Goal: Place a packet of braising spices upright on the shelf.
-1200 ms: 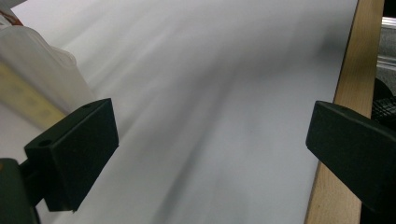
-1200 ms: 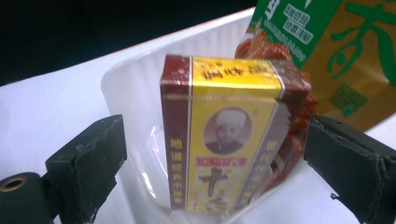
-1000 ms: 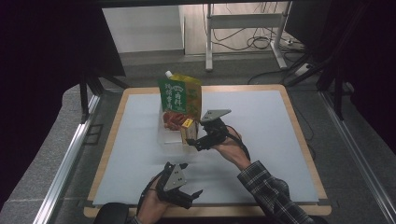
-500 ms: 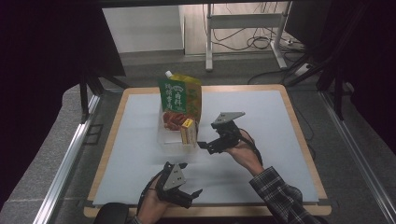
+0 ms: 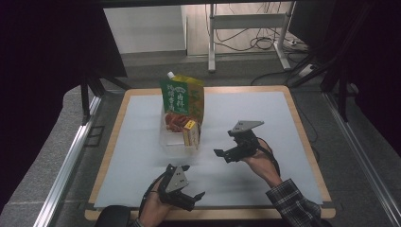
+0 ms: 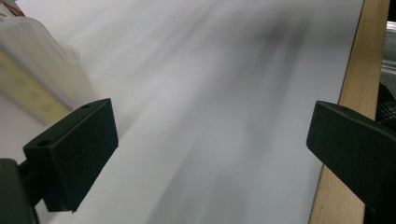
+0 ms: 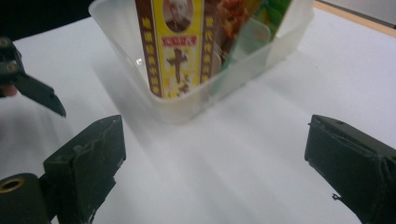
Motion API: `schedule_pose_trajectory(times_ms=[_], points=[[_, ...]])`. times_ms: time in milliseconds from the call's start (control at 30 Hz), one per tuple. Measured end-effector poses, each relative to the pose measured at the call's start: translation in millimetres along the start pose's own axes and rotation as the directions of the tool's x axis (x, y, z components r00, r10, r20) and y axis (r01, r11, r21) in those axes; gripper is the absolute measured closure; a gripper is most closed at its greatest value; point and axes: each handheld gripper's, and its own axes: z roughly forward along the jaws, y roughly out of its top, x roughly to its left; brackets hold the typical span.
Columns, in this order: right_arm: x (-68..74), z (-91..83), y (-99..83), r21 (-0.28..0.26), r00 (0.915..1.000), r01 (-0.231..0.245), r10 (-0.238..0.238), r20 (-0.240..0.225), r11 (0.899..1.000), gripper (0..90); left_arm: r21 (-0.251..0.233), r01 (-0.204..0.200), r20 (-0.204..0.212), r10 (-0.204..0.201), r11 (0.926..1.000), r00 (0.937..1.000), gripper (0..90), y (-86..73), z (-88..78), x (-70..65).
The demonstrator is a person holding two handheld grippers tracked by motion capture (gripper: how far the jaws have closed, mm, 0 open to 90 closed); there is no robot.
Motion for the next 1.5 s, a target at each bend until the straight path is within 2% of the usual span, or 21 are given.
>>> schedule_pose_trajectory(times_ms=[133, 233, 333, 533, 733, 1100, 1267, 1500], points=[[-3.3, -7.6, -12.9, -0.005, 0.9994, -0.027, 0.027, 0.021, 1.0, 5.3, 0.002, 0.003, -0.001, -0.003, 1.0, 1.0, 1.8, -0.3, 0.8, -0.3], [-5.4, -12.0, -18.8, 0.011, 0.9987, -0.023, 0.023, 0.045, 1.0, 5.2, -0.002, 0.009, -0.002, -0.009, 1.0, 1.0, 1.8, -0.4, 0.9, -0.3], [-7.9, -17.9, -23.3, 0.004, 0.9979, -0.037, 0.036, 0.054, 0.999, 5.2, -0.003, 0.011, -0.003, -0.011, 0.9999, 0.9999, 1.8, -0.7, 0.6, 0.5], [-9.3, -27.6, -32.2, 0.01, 0.9961, -0.04, 0.039, 0.079, 0.999, 5.2, -0.006, 0.019, -0.002, -0.019, 0.9998, 0.9998, 1.6, -1.1, -0.8, 2.5], [-8.9, -35.7, -41.9, 0.028, 0.994, -0.026, 0.023, 0.107, 0.999, 5.2, -0.007, 0.028, -0.009, -0.028, 0.9996, 0.9996, 1.6, -1.6, -1.8, 4.5], [-10.2, -57.7, -68.3, 0.052, 0.9885, -0.034, 0.026, 0.149, 0.998, 5.1, 0.022, 0.041, -0.038, -0.04, 0.9989, 0.9985, 1.6, -4.3, -1.5, 9.9], [-10.6, -66.5, -81.3, 0.058, 0.9863, -0.058, 0.048, 0.157, 0.997, 5.0, 0.031, 0.044, -0.05, -0.043, 0.9985, 0.9979, 1.6, -5.4, -0.9, 11.6], [-14.9, -70.2, -93.1, 0.082, 0.9827, -0.074, 0.059, 0.176, 0.994, 5.0, 0.045, 0.052, -0.058, -0.05, 0.9976, 0.9971, 1.5, -6.5, 0.6, 12.8]])
